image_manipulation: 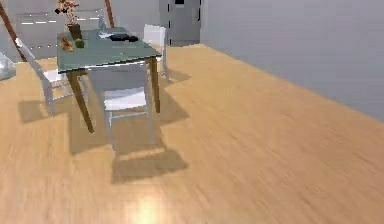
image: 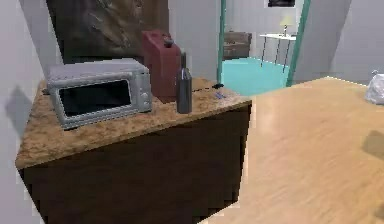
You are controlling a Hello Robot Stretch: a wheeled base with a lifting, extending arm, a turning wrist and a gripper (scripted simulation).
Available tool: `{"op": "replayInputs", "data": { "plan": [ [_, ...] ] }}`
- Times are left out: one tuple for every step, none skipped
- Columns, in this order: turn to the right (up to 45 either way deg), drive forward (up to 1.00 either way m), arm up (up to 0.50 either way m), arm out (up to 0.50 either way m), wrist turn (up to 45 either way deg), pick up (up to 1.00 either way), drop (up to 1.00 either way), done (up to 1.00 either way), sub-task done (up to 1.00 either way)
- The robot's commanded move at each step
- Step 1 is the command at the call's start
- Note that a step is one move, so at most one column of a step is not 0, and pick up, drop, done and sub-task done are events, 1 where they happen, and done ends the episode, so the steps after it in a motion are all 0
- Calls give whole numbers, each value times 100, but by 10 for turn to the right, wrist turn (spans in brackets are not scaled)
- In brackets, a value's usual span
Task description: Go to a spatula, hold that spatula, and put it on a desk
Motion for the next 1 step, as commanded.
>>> {"op": "replayInputs", "data": {
  "plan": [
    [450, 0, 0, 0, 0, 0, 0, 0, 0]
  ]
}}
